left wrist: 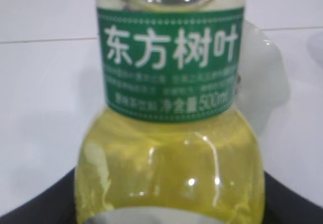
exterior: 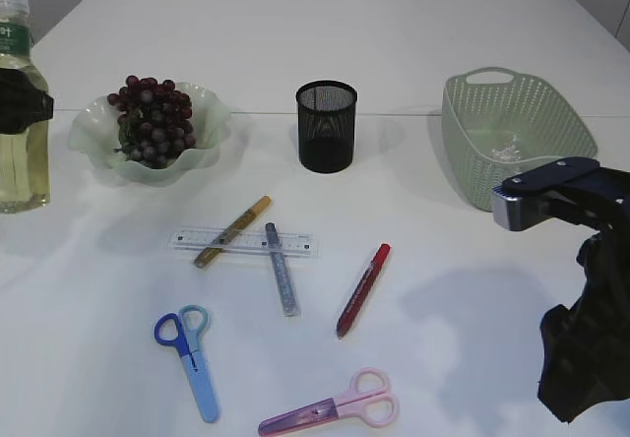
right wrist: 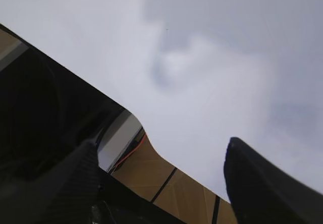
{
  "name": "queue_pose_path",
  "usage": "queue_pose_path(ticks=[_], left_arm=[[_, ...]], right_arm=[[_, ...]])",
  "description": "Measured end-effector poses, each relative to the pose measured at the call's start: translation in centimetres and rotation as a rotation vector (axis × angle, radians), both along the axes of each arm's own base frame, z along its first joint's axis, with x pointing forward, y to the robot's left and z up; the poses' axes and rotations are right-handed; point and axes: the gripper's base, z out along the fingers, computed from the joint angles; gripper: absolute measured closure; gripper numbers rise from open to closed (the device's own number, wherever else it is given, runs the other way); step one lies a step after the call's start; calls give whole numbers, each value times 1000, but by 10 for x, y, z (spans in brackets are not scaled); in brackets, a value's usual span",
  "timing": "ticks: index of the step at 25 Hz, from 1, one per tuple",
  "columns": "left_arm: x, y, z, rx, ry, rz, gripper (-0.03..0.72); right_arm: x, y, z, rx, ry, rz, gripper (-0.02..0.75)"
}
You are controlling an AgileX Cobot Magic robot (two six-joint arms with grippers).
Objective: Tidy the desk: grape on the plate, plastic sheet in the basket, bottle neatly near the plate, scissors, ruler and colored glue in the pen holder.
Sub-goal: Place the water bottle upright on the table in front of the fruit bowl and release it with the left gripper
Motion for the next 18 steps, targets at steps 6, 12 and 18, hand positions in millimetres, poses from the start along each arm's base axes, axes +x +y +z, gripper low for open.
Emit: queue_pose_path(ticks=[6, 12, 18], left_arm=[[-14, 11, -23, 9, -92, 158, 241], [-25, -18, -29, 53, -232, 159, 241], [-36, -40, -33, 103, -378, 157, 241]], right_arm=[[1, -1, 0, -13, -13, 6, 144], [6, 0, 0, -1, -68, -1, 144], [14, 1, 0, 12, -148, -73, 150]])
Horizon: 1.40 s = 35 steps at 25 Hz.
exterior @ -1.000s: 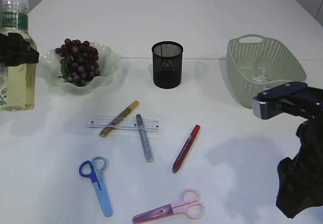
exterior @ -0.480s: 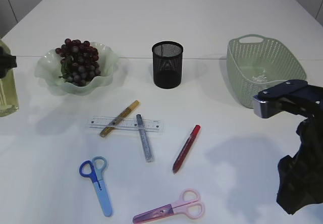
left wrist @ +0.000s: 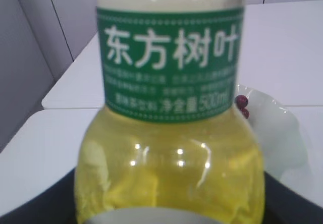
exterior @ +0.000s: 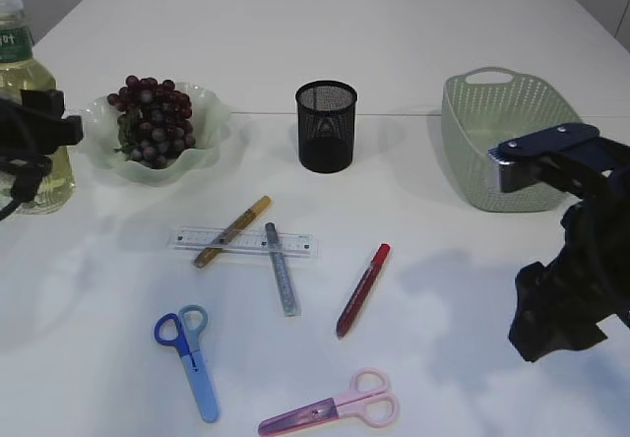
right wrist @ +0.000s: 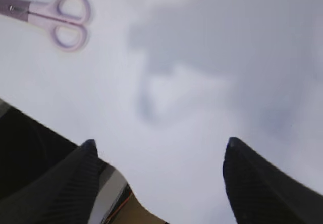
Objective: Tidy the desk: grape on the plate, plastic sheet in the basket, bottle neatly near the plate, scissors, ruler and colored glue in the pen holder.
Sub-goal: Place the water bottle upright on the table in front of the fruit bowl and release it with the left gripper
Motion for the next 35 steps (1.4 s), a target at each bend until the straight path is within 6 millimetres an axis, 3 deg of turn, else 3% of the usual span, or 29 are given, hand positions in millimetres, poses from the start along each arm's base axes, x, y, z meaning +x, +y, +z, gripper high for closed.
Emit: queue_pose_path(ticks=[7, 14, 20, 35], left_arm=[[4, -6, -21, -66, 23, 25, 241], [5, -6, -22, -91, 18, 32, 241], [6, -7, -26, -94, 24, 28, 241], [20, -18, -68, -38, -62, -61, 241]], right_arm=[[13, -12, 1, -101, -129, -208, 153], [21, -34, -3, -268, -276, -456, 153], [25, -33, -9, -219, -358, -458, 153], [35, -33, -10, -199, -537, -406, 154]])
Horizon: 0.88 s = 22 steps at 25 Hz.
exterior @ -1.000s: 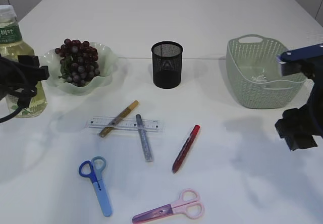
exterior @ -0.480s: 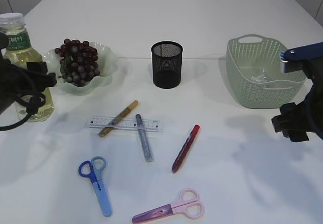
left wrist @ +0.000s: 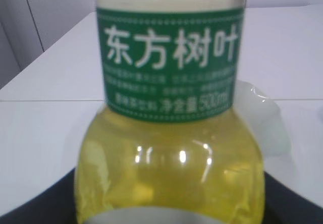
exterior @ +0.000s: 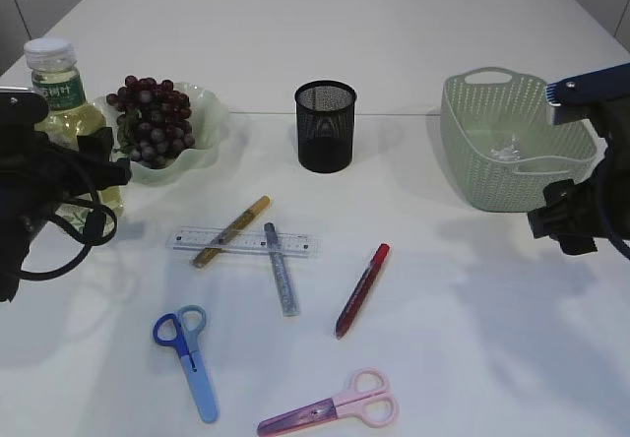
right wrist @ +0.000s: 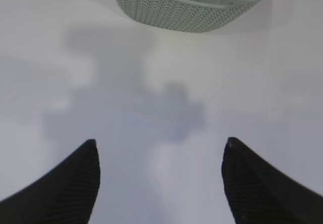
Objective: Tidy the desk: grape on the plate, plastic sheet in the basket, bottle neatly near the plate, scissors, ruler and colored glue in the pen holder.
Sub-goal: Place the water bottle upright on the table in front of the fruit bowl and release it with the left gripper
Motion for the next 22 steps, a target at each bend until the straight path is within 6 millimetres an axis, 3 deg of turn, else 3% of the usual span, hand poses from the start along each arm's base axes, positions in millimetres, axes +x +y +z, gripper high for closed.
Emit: queue_pose_path(ticks=[8, 22], left_arm=[[1, -3, -24, -11, 54, -20, 241], [20, -10, -41, -2, 23, -29, 241]], right_arm=[[2, -2, 2, -21, -31, -5, 154], [3, -2, 3, -35, -40, 3, 154]])
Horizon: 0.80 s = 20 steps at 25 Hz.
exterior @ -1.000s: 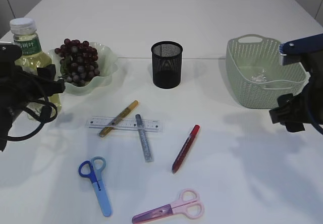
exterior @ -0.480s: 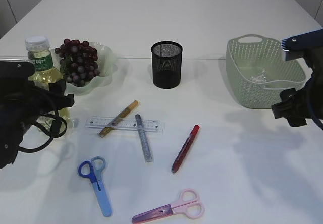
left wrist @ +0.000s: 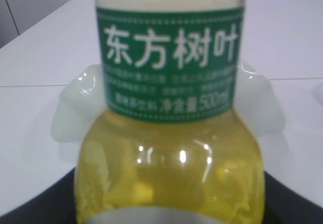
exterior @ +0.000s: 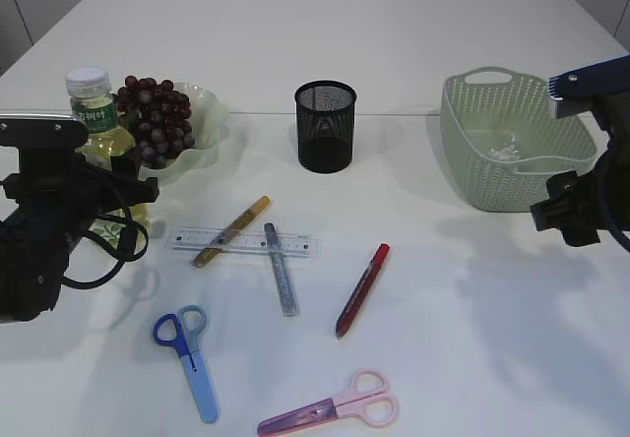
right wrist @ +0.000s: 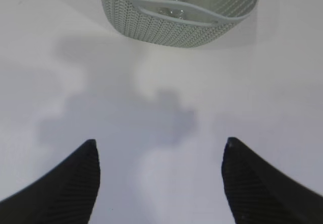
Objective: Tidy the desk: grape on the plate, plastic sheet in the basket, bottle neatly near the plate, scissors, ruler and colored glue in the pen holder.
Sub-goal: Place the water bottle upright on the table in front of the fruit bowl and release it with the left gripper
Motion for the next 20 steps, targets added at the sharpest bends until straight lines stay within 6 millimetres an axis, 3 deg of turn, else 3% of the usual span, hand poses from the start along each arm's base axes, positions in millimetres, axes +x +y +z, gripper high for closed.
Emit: queue_pose_path(ticks=[20], left_arm=[[0, 0, -1, -2, 0, 3, 221]], right_arm=[[1, -1, 1, -17, -7, 10, 154]])
